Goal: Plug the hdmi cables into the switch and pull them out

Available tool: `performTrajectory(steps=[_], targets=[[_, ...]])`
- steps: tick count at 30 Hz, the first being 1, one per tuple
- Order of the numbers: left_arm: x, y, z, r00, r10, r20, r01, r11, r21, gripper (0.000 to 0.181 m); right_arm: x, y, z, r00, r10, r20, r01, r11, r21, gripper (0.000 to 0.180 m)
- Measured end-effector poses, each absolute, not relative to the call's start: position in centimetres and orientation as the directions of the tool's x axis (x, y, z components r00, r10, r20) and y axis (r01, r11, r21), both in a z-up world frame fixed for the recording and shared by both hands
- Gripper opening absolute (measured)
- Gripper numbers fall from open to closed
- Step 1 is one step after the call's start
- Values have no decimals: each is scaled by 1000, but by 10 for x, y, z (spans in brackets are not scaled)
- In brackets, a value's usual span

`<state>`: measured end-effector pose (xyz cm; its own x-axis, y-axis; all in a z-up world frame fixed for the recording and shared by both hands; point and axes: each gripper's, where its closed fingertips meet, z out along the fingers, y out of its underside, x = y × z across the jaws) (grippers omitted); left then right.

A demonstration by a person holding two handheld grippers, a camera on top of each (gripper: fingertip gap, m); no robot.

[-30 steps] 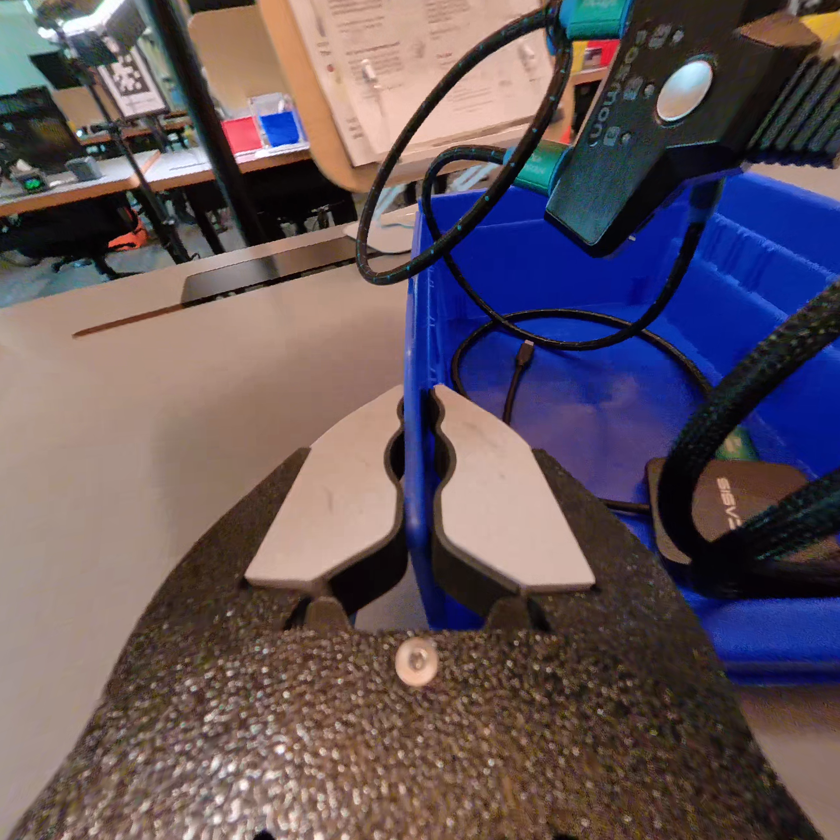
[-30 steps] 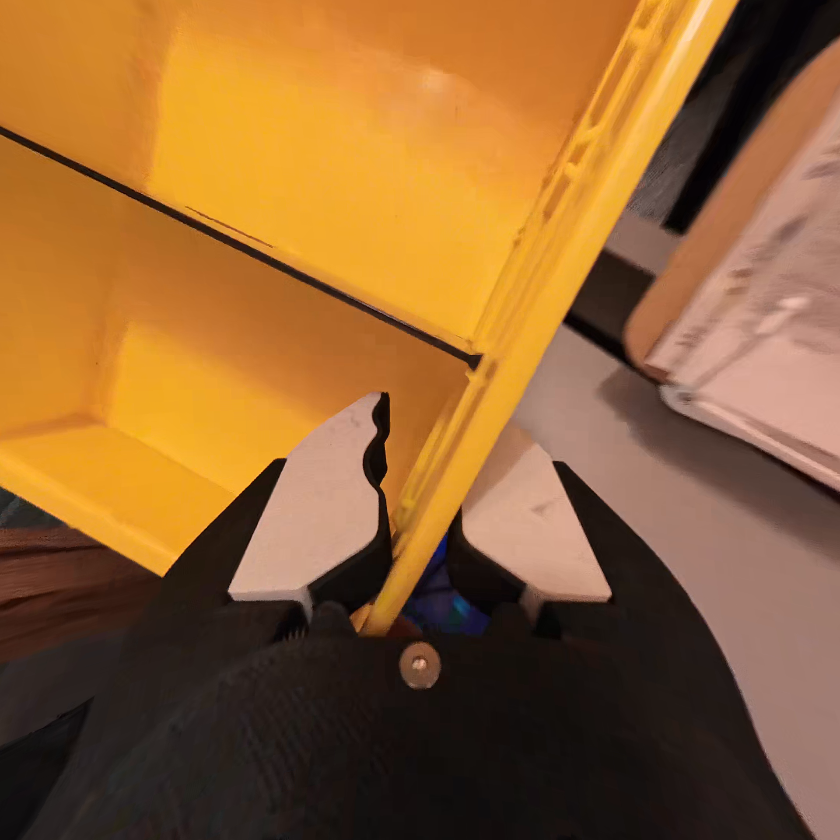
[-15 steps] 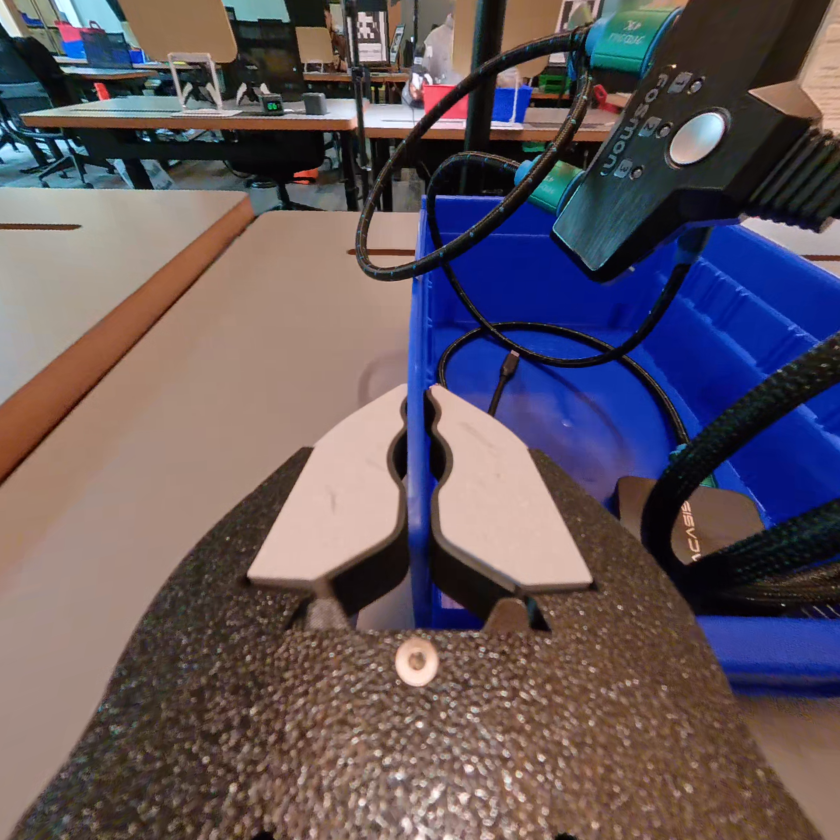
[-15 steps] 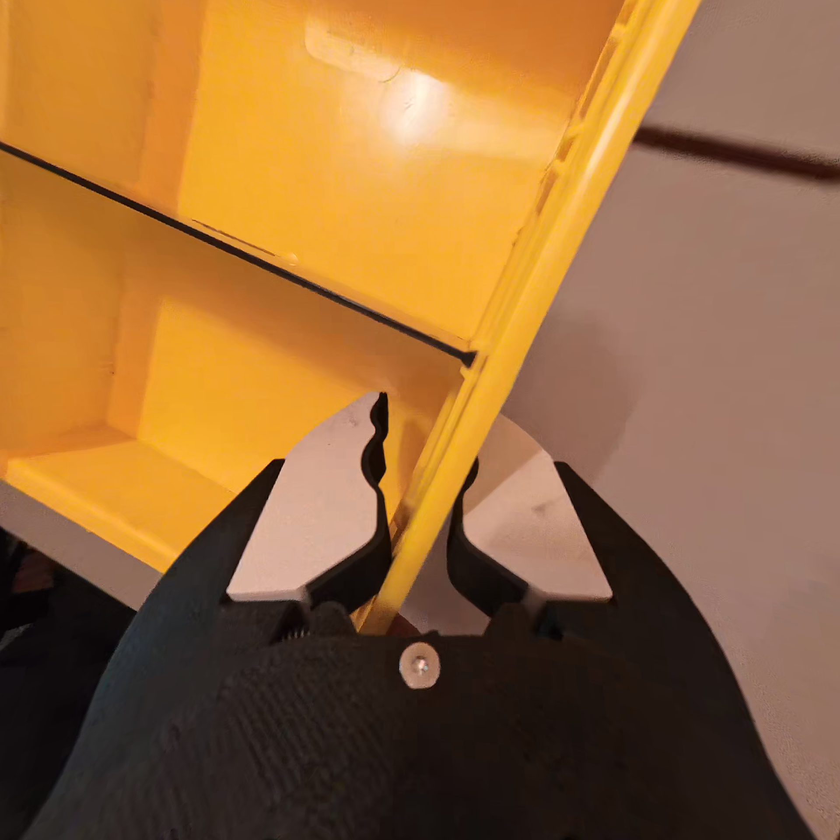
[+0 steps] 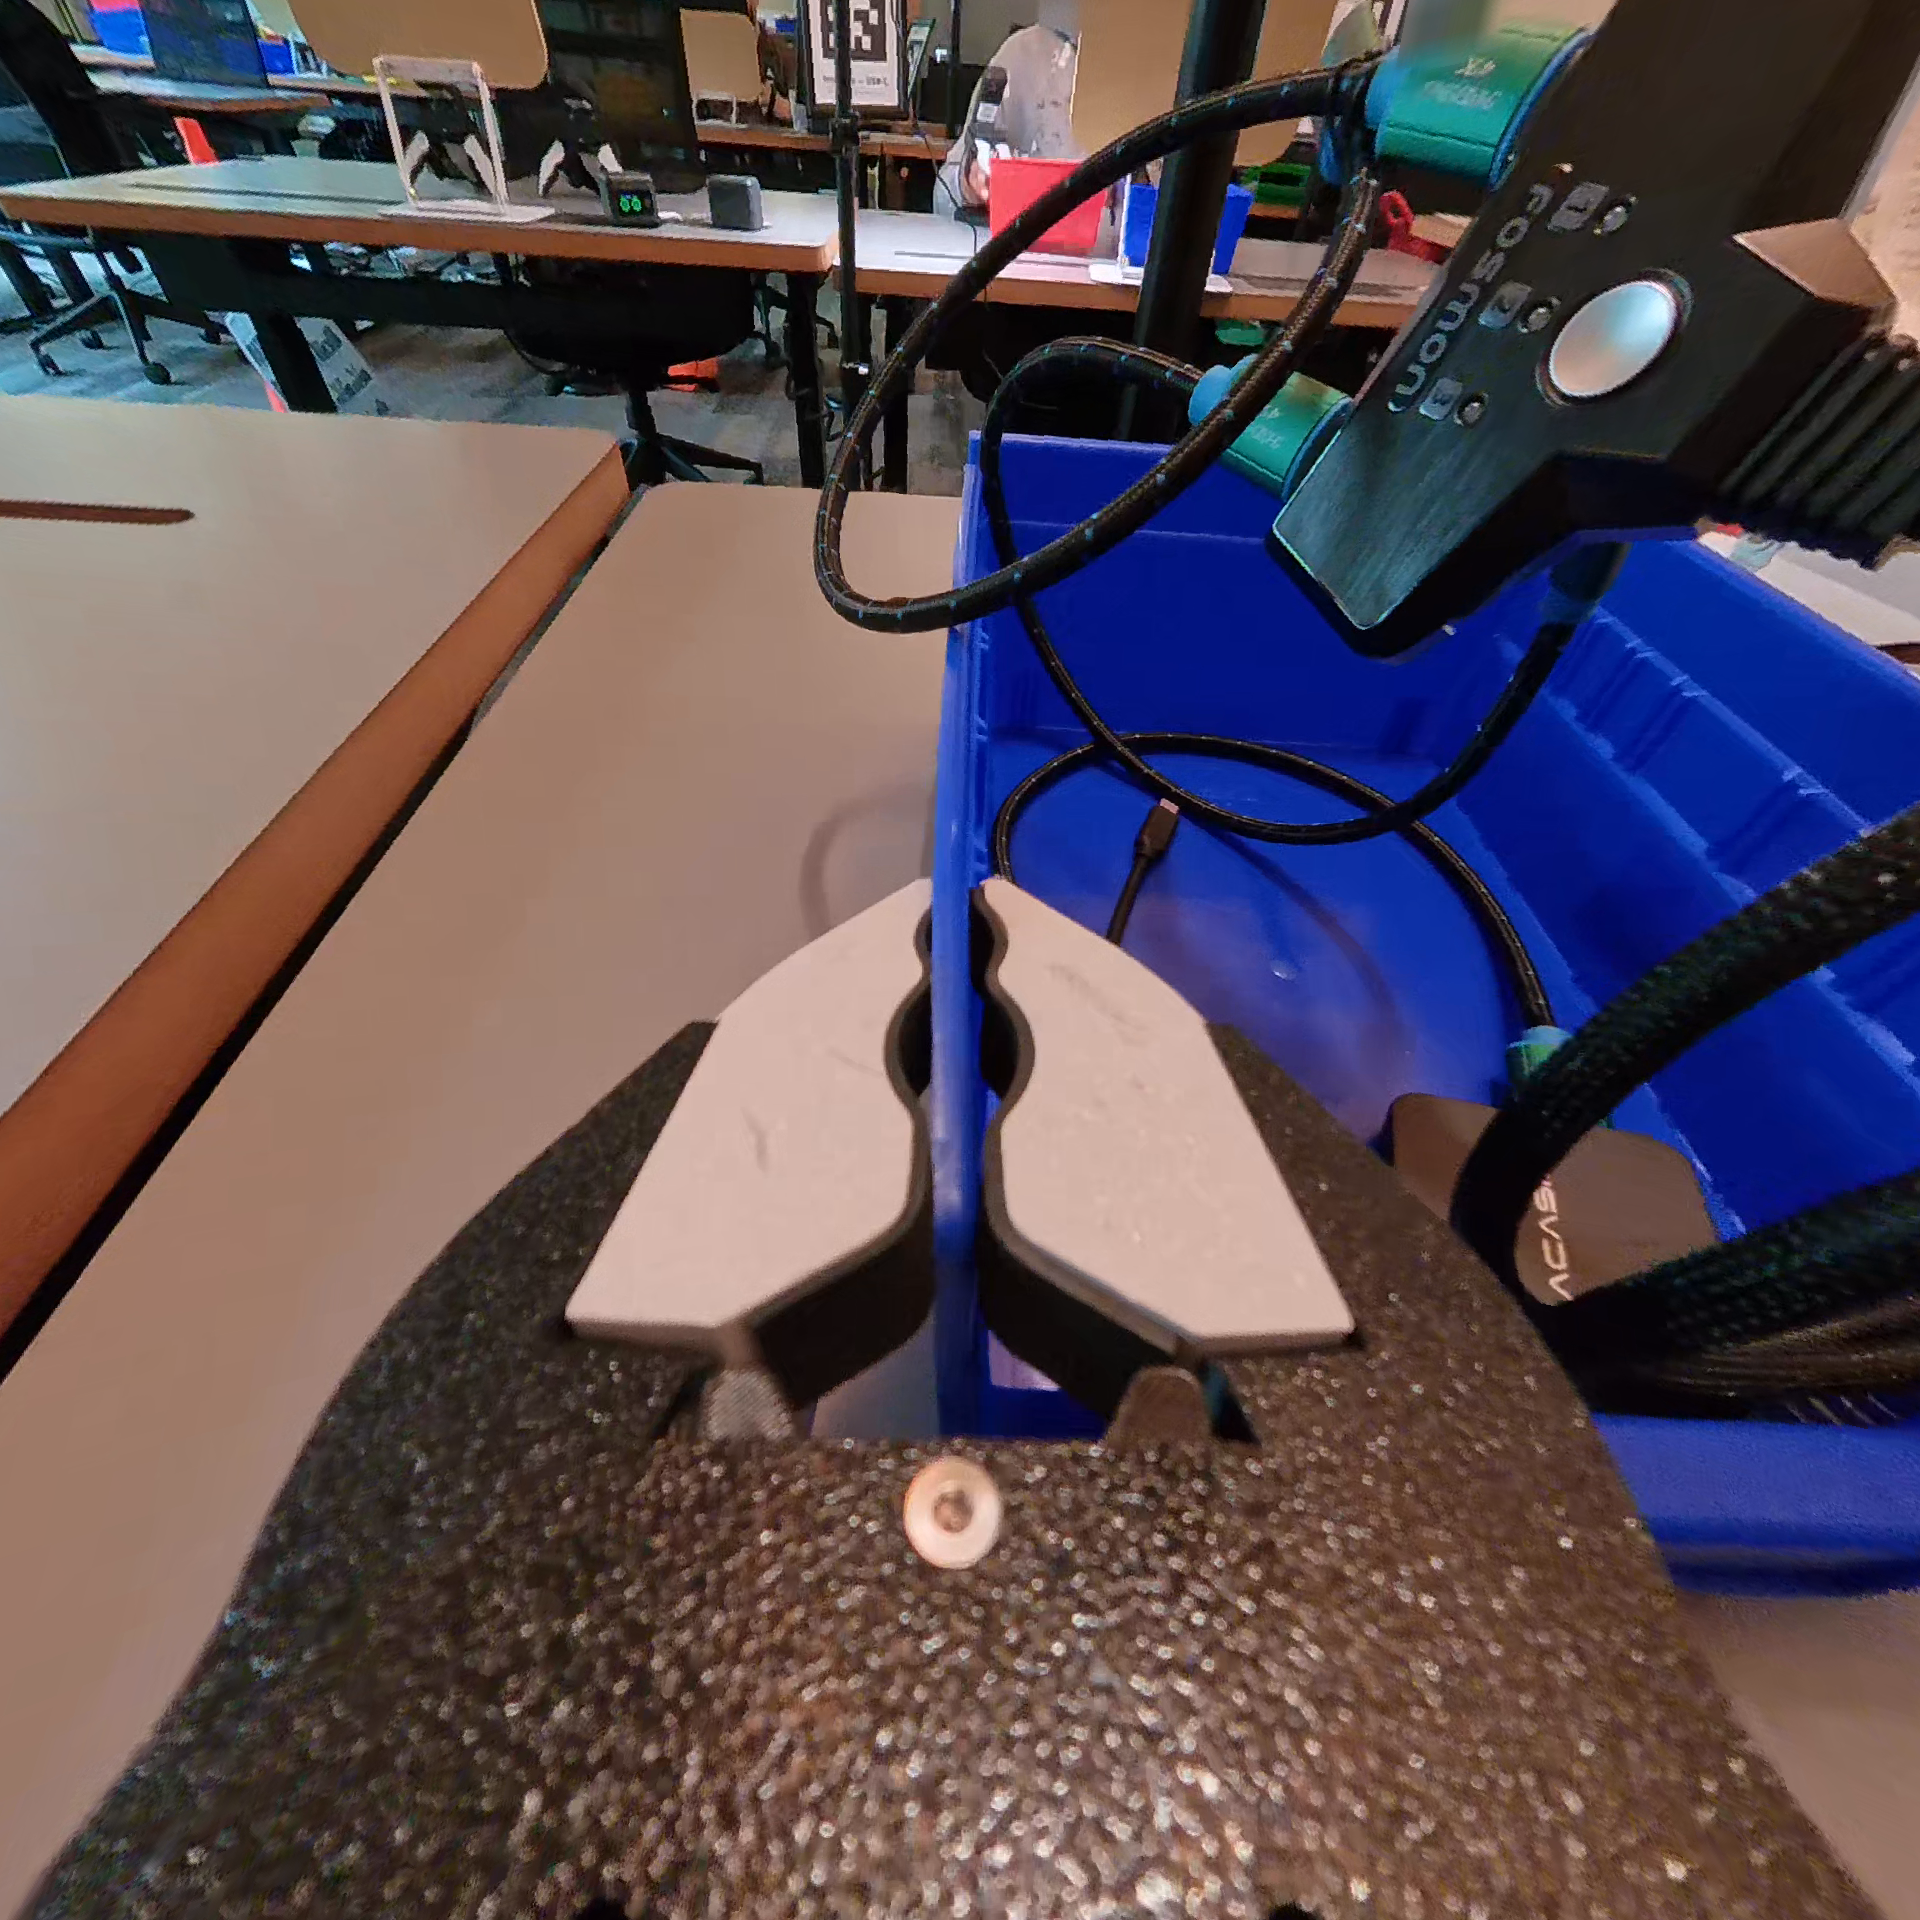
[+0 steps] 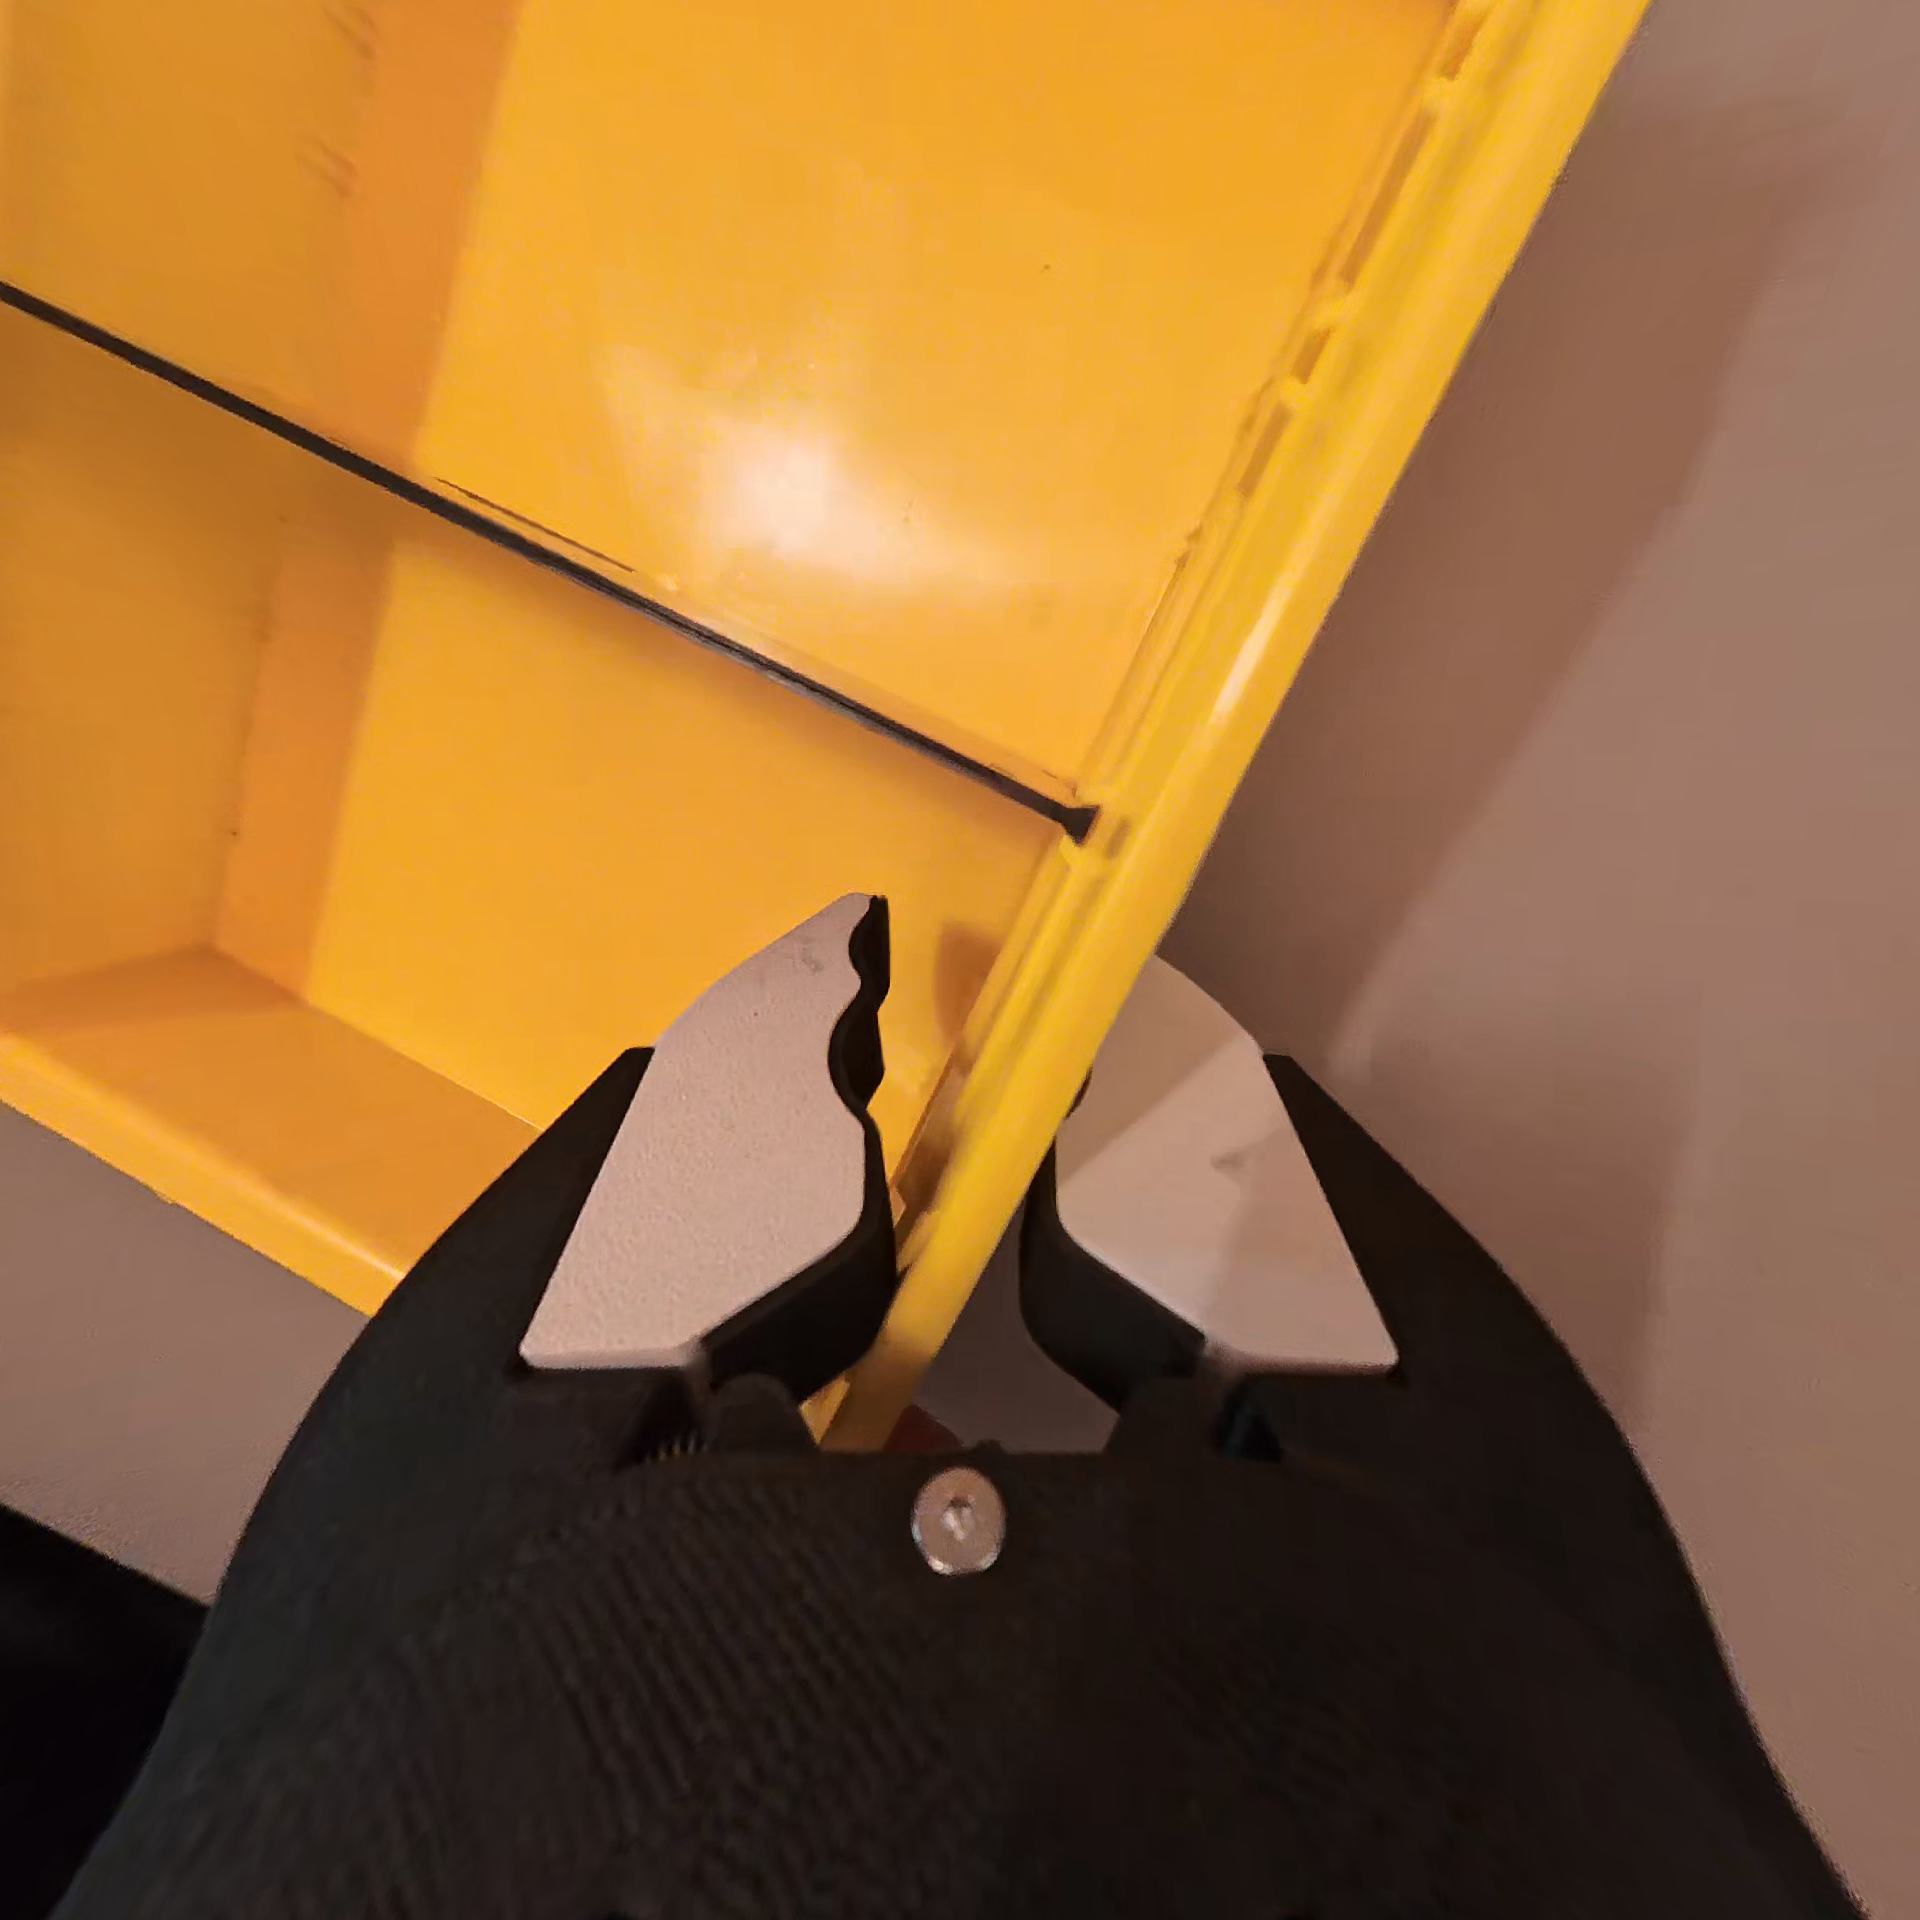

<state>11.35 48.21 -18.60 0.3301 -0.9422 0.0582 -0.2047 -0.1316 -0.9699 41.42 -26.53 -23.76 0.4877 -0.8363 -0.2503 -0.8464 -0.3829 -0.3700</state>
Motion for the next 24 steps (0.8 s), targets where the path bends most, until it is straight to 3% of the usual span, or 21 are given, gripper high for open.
performTrajectory(steps=[2,4,7,10,14,18,21,24], targets=[[115,482,-186,319,-943,96,-210,-169,-963,3,420,-266,-239,500,-831,-243,-842,-402,-359,25],[110,485,-182,356,-920,164,-225,-255,-940,16,424,-265,-239,518,-822,-238,-834,-423,-355,26],[95,486,-145,422,-853,308,-115,-387,-915,22,430,-266,-237,563,-809,-168,-793,-472,-385,30],[94,460,-96,315,-837,447,-66,-489,-870,29,436,-276,-223,554,-830,-69,-761,-471,-445,55],[113,407,-68,77,-825,560,-323,-552,-768,46,432,-293,-179,525,-842,127,-651,-493,-577,88],[131,394,-77,59,-722,690,-550,-600,-581,52,387,-239,-126,621,-784,5,-457,-367,-810,75],[141,387,-85,95,-622,777,-654,-627,-422,52,343,-196,-107,724,-690,-32,-338,-314,-887,70],[148,387,-107,188,-664,723,-721,-593,-358,52,308,-161,-110,789,-613,-26,-276,-317,-907,70]])
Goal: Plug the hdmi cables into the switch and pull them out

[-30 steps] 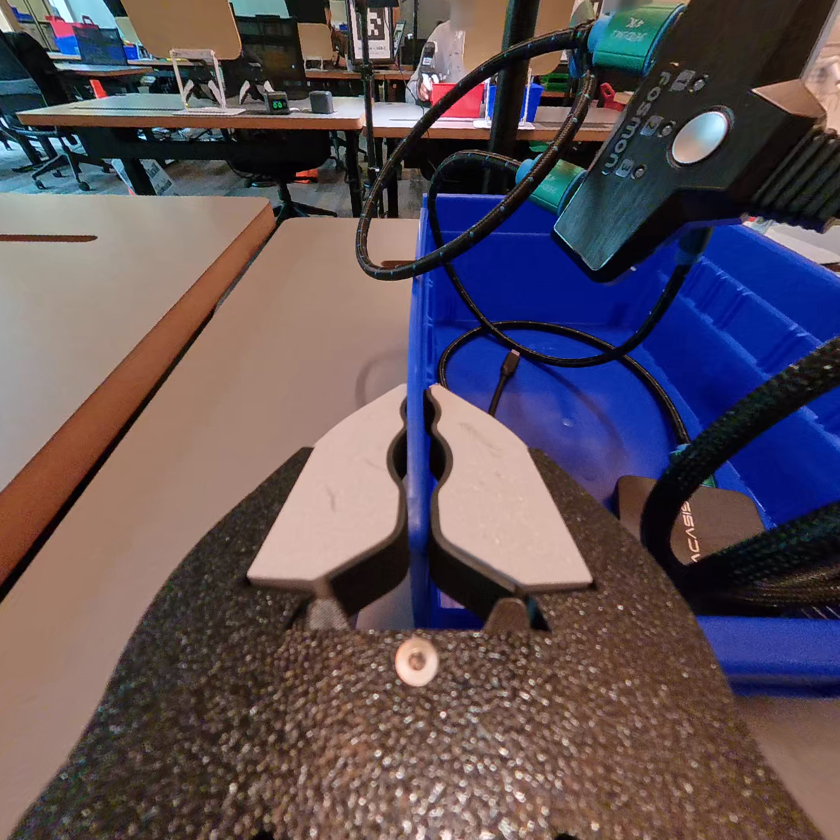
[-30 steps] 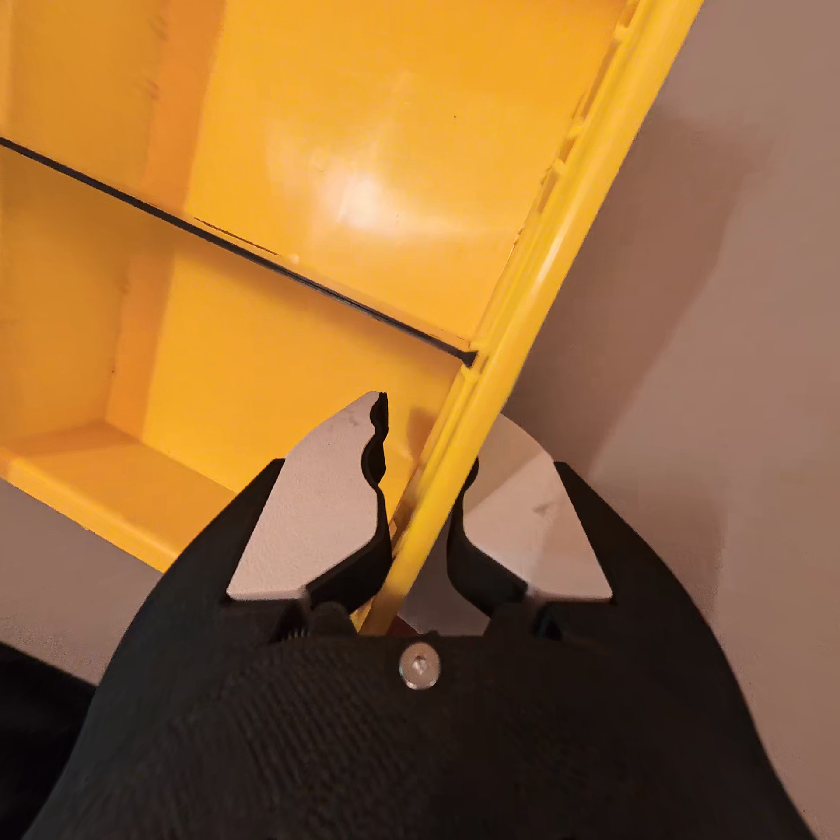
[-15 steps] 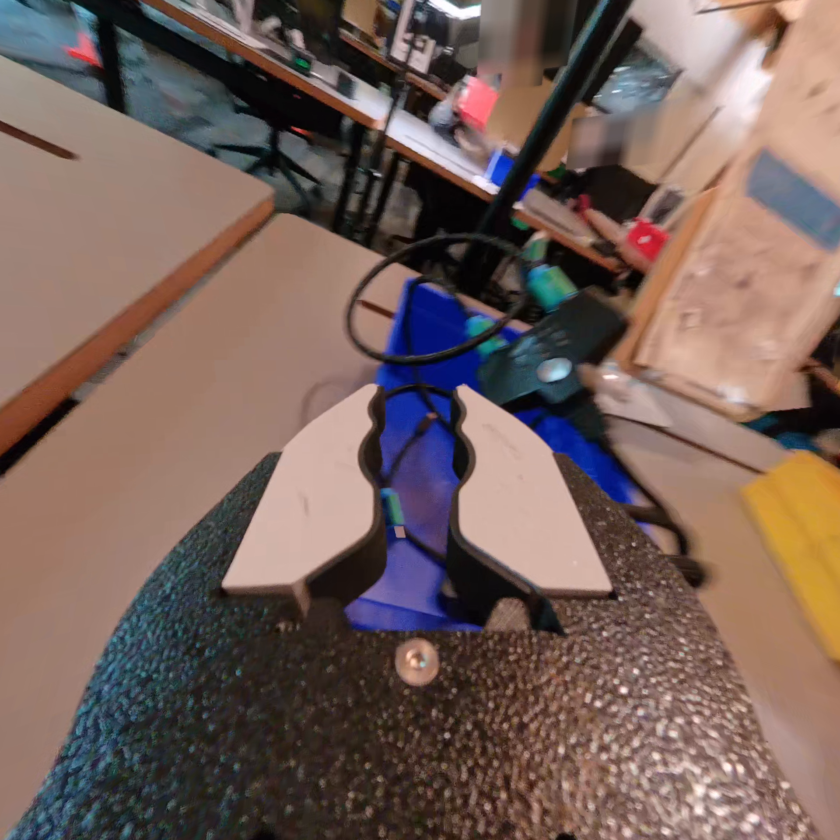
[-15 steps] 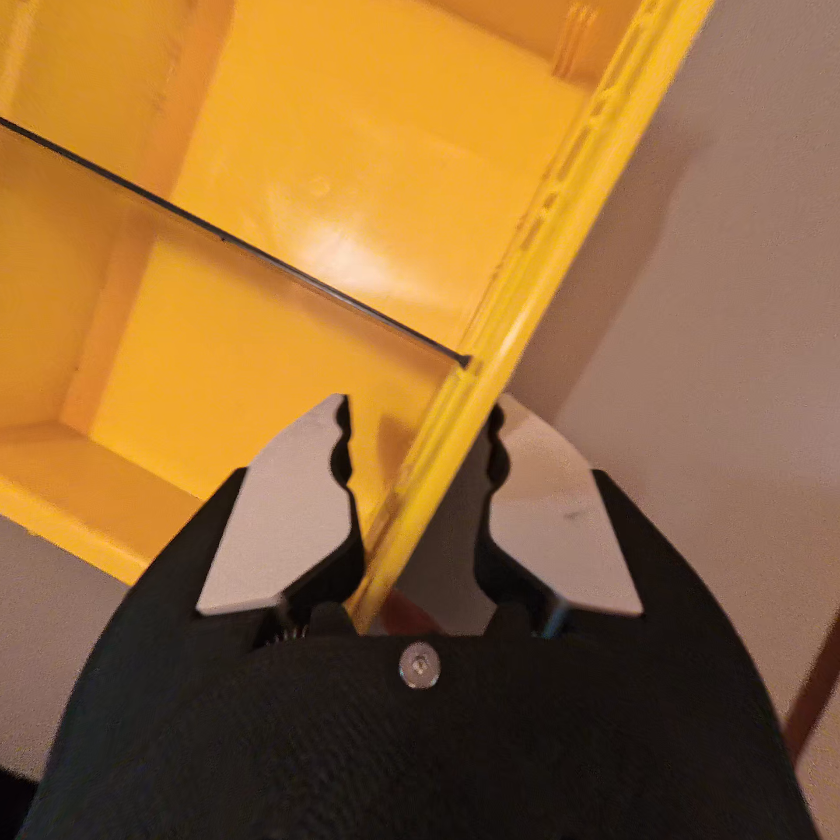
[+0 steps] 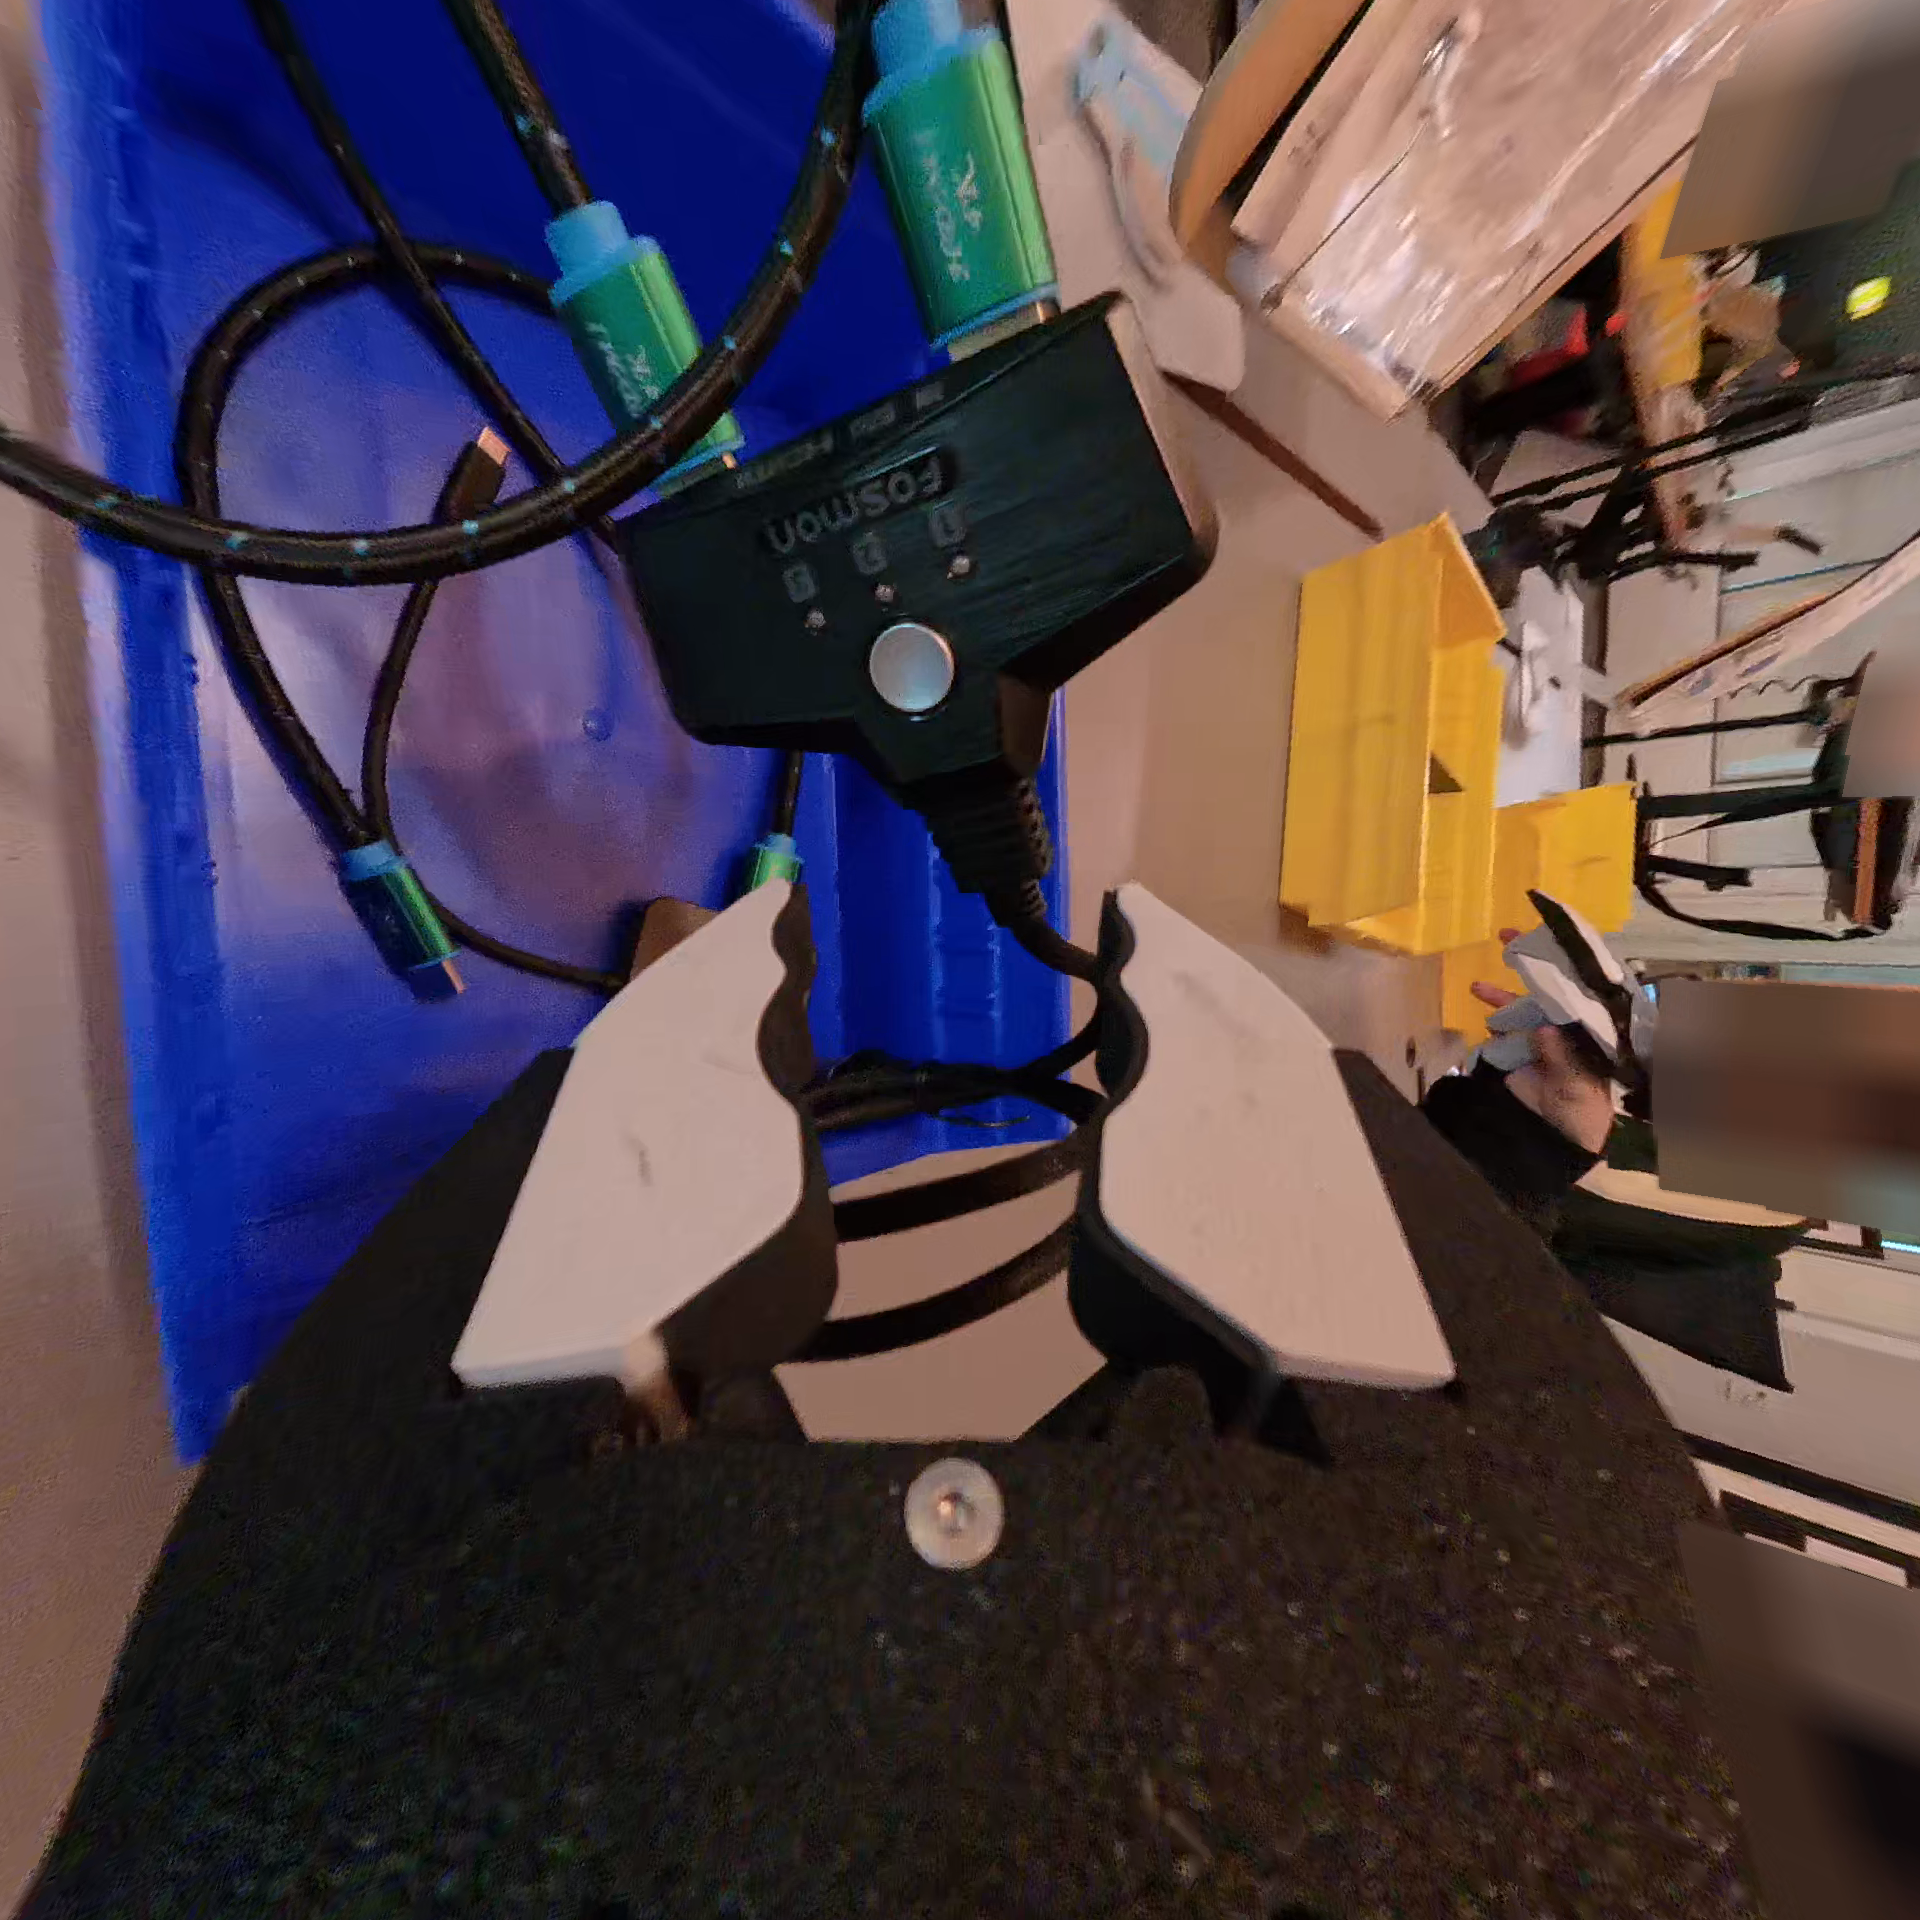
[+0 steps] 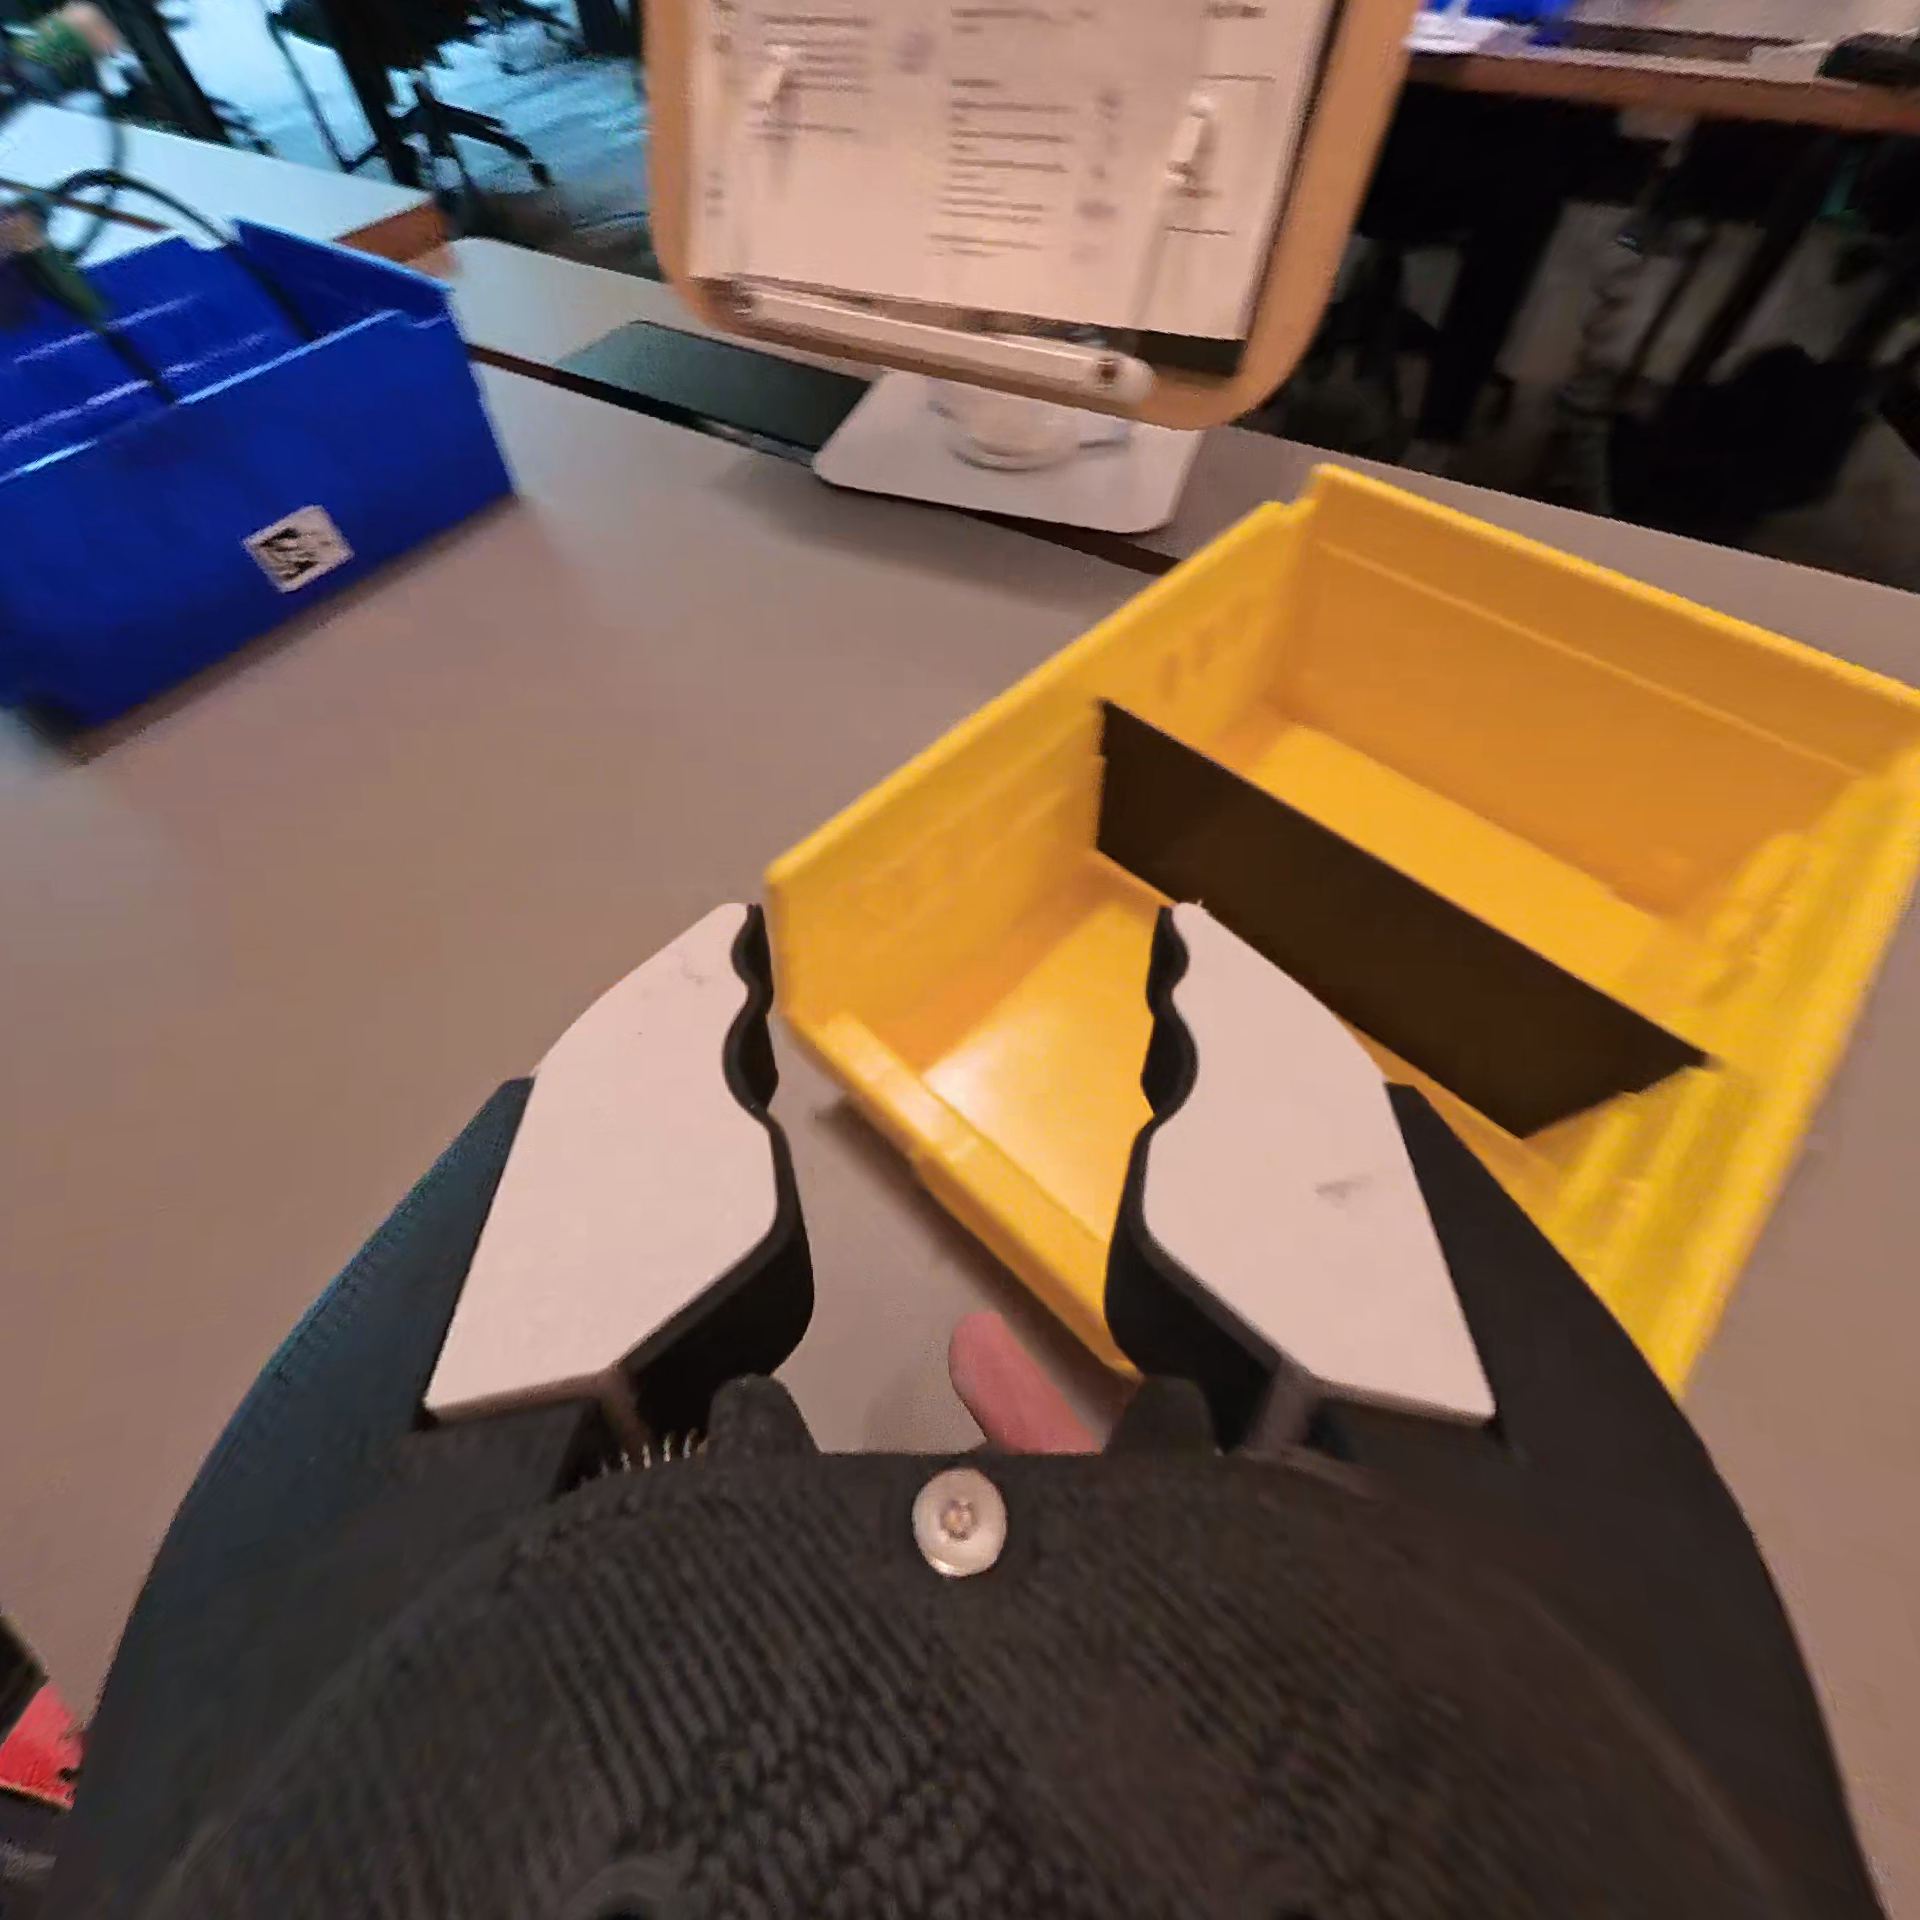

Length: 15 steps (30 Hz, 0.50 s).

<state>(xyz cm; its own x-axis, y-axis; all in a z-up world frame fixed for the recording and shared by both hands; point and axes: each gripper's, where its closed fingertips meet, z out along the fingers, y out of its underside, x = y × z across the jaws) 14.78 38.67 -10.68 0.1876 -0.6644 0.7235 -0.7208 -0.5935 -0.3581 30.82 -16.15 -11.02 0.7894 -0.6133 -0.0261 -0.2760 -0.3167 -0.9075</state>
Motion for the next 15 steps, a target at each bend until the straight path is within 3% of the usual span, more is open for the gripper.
performTrajectory(steps=[6,8,15], targets=[[169,373,-123,226,-716,661,-781,-538,-316,58,270,-109,-123,880,-475,-16,-224,-385,-895,73],[175,371,-128,219,-714,665,-787,-532,-311,45,264,-101,-126,896,-444,14,-187,-406,-894,73],[192,364,-127,125,-558,820,-691,-642,-332,38,255,-96,-127,916,-398,54,-139,-440,-887,73]])
